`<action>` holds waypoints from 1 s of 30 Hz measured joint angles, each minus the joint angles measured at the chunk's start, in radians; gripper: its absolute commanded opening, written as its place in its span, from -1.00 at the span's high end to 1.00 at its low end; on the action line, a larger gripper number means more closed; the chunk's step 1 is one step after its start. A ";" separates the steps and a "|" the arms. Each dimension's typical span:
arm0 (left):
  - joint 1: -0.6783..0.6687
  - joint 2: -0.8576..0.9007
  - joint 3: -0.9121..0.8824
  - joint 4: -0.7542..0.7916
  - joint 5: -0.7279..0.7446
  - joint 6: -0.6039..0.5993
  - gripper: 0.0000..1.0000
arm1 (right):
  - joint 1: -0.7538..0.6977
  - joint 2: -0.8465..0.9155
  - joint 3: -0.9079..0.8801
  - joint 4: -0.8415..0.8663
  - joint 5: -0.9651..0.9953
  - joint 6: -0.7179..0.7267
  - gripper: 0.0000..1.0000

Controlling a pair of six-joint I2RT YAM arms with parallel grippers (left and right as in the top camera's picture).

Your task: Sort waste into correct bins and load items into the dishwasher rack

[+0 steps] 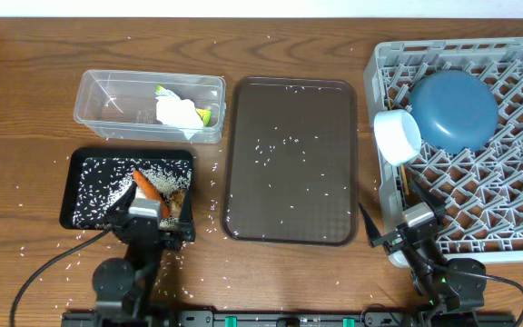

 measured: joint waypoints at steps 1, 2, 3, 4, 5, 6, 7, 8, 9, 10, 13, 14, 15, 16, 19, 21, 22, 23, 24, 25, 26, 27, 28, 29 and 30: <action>0.000 0.000 -0.029 0.028 0.000 0.000 -0.96 | 0.000 0.000 0.000 0.000 0.000 0.000 -0.99; 0.000 0.000 -0.052 0.047 0.000 0.000 -0.96 | 0.000 0.000 0.000 0.000 0.000 0.000 -0.98; 0.000 0.000 -0.077 0.066 0.000 0.000 -0.96 | 0.000 0.000 0.000 0.000 0.000 0.000 -0.99; 0.000 0.000 -0.099 0.083 0.000 0.000 -0.96 | 0.000 0.000 0.000 0.000 0.000 0.000 -0.98; 0.000 0.002 -0.109 0.112 -0.002 0.000 -0.96 | 0.000 -0.001 -0.001 -0.001 0.000 0.000 -0.99; 0.000 0.000 -0.116 0.129 -0.003 0.000 -0.96 | 0.000 -0.001 -0.001 0.001 0.000 0.000 -0.98; 0.000 0.000 -0.119 0.138 -0.003 0.000 -0.96 | 0.000 -0.002 -0.001 0.001 0.000 0.000 -0.98; 0.000 0.000 -0.122 0.142 -0.003 0.000 -0.96 | 0.000 -0.002 -0.001 0.001 0.000 0.000 -0.99; 0.000 0.000 -0.122 0.143 -0.003 0.000 -0.96 | 0.000 -0.002 -0.001 0.001 0.000 0.000 -0.99; 0.000 0.000 -0.122 0.144 -0.003 0.000 -0.96 | 0.000 -0.002 -0.001 0.001 0.000 0.000 -0.99; 0.000 0.000 -0.122 0.144 -0.003 0.000 -0.96 | 0.000 -0.002 -0.001 0.001 0.000 0.000 -0.98; 0.000 0.000 -0.122 0.144 -0.003 0.000 -0.95 | 0.000 -0.002 -0.001 0.001 0.000 0.000 -0.98; 0.000 0.000 -0.122 0.144 -0.003 0.000 -0.95 | 0.000 -0.002 -0.001 0.001 0.000 0.000 -0.99; 0.000 0.000 -0.122 0.144 -0.003 0.000 -0.96 | 0.000 -0.002 -0.001 0.001 0.000 0.000 -0.98; 0.000 0.000 -0.122 0.144 -0.003 0.000 -0.96 | 0.000 -0.002 -0.001 0.001 0.000 0.000 -0.99; 0.000 0.000 -0.122 0.144 -0.003 0.000 -0.96 | 0.000 -0.002 -0.001 0.001 0.000 0.000 -0.98; 0.000 0.000 -0.122 0.144 -0.003 0.000 -0.96 | 0.000 -0.002 -0.001 0.001 0.000 0.000 -0.98; 0.000 0.000 -0.122 0.144 -0.003 0.000 -0.96 | 0.000 -0.002 -0.001 0.001 0.000 0.000 -0.99; 0.000 0.000 -0.122 0.144 -0.003 0.000 -0.96 | 0.000 -0.002 -0.001 0.001 0.000 0.000 -0.99; 0.000 0.000 -0.122 0.144 -0.003 0.000 -0.96 | 0.000 -0.002 -0.001 0.001 0.000 0.000 -0.99; 0.000 0.000 -0.122 0.144 -0.003 0.000 -0.96 | 0.000 -0.002 -0.001 0.001 0.000 0.000 -0.99; 0.000 0.000 -0.122 0.144 -0.003 0.000 -0.96 | 0.000 -0.002 -0.001 0.001 0.000 0.000 -0.99; 0.000 0.000 -0.122 0.144 -0.003 0.000 -0.95 | 0.000 -0.002 -0.001 0.001 0.000 0.000 -0.98; 0.000 0.000 -0.122 0.144 -0.003 0.000 -0.96 | 0.000 -0.002 -0.001 0.001 0.000 0.000 -0.98; 0.000 0.000 -0.122 0.144 -0.003 0.000 -0.96 | 0.000 -0.002 -0.001 0.001 0.000 0.000 -0.99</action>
